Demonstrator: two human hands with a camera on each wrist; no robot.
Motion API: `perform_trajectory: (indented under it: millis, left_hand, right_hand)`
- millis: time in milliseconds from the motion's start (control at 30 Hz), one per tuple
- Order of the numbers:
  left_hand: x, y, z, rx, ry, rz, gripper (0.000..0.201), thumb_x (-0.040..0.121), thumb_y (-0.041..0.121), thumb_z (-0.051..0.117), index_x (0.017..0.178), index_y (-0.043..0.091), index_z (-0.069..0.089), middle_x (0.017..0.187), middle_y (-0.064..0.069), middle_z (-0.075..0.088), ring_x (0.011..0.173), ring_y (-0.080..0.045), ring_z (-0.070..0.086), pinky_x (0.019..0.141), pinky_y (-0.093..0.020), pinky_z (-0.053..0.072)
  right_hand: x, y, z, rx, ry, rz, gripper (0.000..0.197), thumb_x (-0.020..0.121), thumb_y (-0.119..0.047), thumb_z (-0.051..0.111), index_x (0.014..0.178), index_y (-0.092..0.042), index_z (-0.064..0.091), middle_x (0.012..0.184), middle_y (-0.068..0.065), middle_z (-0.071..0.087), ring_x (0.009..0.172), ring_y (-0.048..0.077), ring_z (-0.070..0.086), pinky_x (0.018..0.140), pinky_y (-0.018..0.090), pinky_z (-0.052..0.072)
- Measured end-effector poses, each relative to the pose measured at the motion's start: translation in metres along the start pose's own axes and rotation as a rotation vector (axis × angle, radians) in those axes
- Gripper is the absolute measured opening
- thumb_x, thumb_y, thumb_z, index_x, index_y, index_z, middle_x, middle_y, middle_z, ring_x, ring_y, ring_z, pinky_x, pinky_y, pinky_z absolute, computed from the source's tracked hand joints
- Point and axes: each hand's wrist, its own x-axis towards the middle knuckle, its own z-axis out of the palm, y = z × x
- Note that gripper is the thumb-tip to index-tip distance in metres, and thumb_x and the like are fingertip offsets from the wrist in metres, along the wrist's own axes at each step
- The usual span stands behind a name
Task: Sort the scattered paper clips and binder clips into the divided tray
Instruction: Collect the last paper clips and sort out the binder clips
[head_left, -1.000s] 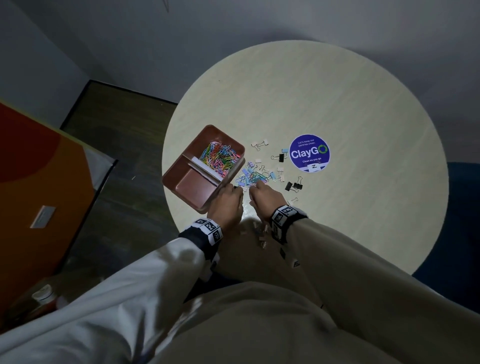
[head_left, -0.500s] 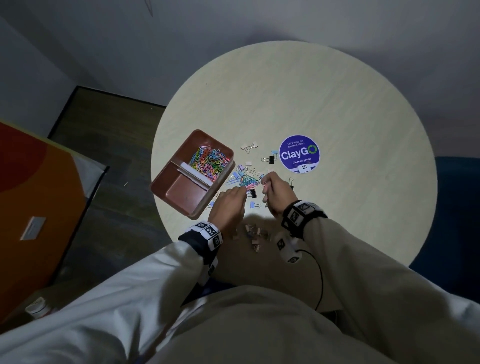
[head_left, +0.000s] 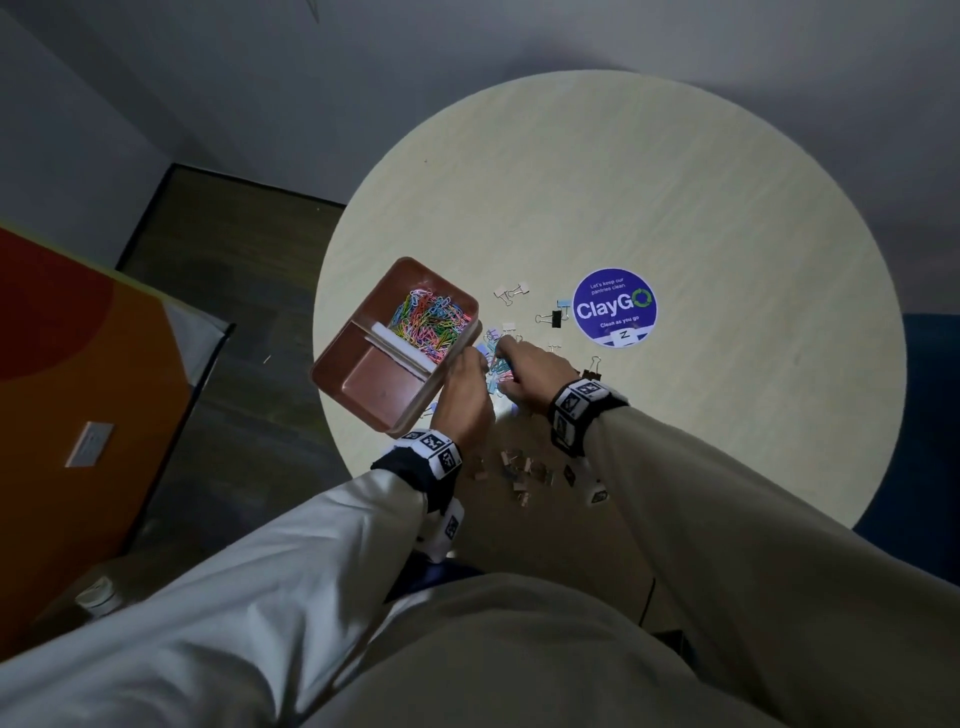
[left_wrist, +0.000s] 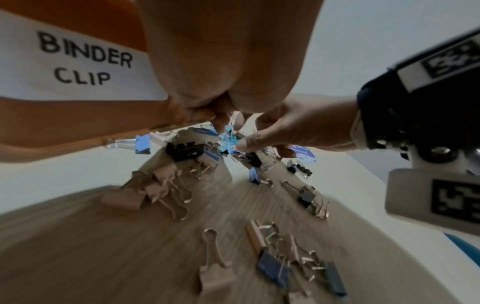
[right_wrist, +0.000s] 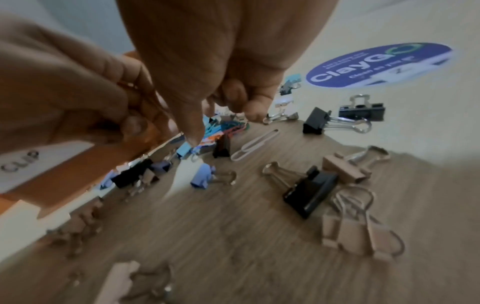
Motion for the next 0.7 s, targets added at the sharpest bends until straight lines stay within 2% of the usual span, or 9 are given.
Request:
perform_trajectory:
  millis: [67,167,267,333,433,600,633,700]
  left_hand:
    - [-0.001,0.001,0.000,-0.013,0.029,-0.024,0.015,0.089,0.001,0.035,0.088,0.016,0.035,0.089,-0.008,0.045,0.084,-0.029,0.044,0.066,-0.040,0.036]
    - [-0.001,0.003,-0.001,0.001,0.051,-0.060,0.011,0.089,0.002,0.039,0.089,0.013,0.040,0.091,-0.009,0.049,0.085,-0.027,0.045,0.072,-0.041,0.039]
    - [0.001,0.000,0.001,0.059,0.011,-0.042,0.015,0.085,-0.001,0.044,0.093,0.011,0.045,0.096,-0.012,0.049,0.092,-0.030,0.047,0.077,-0.042,0.040]
    - [0.004,0.000,0.004,0.121,-0.004,-0.034,0.012,0.088,0.000,0.045,0.098,0.007,0.048,0.102,-0.016,0.049,0.093,-0.034,0.048,0.077,-0.043,0.040]
    - [0.009,0.006,0.006,0.245,-0.039,-0.014,0.016,0.094,0.009,0.048,0.109,0.003,0.049,0.111,-0.020,0.047,0.090,-0.038,0.051,0.073,-0.046,0.044]
    - [0.016,0.013,0.009,0.471,-0.171,0.085,0.036,0.087,0.025,0.067,0.112,0.011,0.046,0.110,-0.014,0.045,0.085,-0.035,0.051,0.061,-0.039,0.040]
    - [0.018,0.014,0.009,0.495,-0.176,0.106,0.036,0.088,0.026,0.069,0.112,0.012,0.046,0.110,-0.013,0.044,0.084,-0.035,0.051,0.060,-0.039,0.040]
    - [0.022,0.014,0.008,0.512,-0.180,0.156,0.031,0.090,0.023,0.067,0.109,0.011,0.046,0.109,-0.013,0.045,0.082,-0.034,0.051,0.060,-0.040,0.041]
  right_hand:
    - [0.004,-0.001,0.003,-0.056,-0.014,-0.026,0.026,0.092,-0.026,0.055,0.114,-0.018,0.044,0.114,0.010,0.057,0.096,0.034,0.058,0.069,0.036,0.038]
    - [0.004,-0.001,0.005,-0.061,-0.024,-0.007,0.009,0.096,-0.024,0.049,0.100,-0.017,0.045,0.108,0.010,0.057,0.092,0.033,0.057,0.069,0.037,0.038]
    - [0.001,0.004,0.008,0.017,-0.028,0.024,0.010,0.097,-0.026,0.047,0.092,-0.019,0.042,0.097,0.008,0.054,0.083,0.030,0.052,0.067,0.036,0.036]
    - [-0.001,0.009,0.010,0.125,0.010,0.043,0.012,0.097,-0.028,0.047,0.091,-0.019,0.043,0.091,0.005,0.052,0.080,0.029,0.051,0.067,0.037,0.037]
    - [-0.007,0.016,0.011,0.328,0.126,0.082,0.015,0.099,-0.031,0.045,0.095,-0.016,0.046,0.093,0.006,0.055,0.081,0.027,0.052,0.071,0.038,0.040]
    - [-0.023,0.024,0.011,0.677,0.303,0.198,0.025,0.104,-0.031,0.035,0.094,-0.011,0.046,0.095,0.016,0.059,0.083,0.024,0.053,0.077,0.037,0.040]
    - [-0.026,0.026,0.011,0.726,0.312,0.227,0.026,0.104,-0.031,0.035,0.093,-0.010,0.046,0.091,0.016,0.059,0.079,0.022,0.054,0.075,0.037,0.040]
    - [-0.031,0.026,0.009,0.864,0.305,0.275,0.023,0.104,-0.027,0.035,0.090,-0.011,0.044,0.075,0.014,0.055,0.058,0.014,0.050,0.062,0.031,0.039]
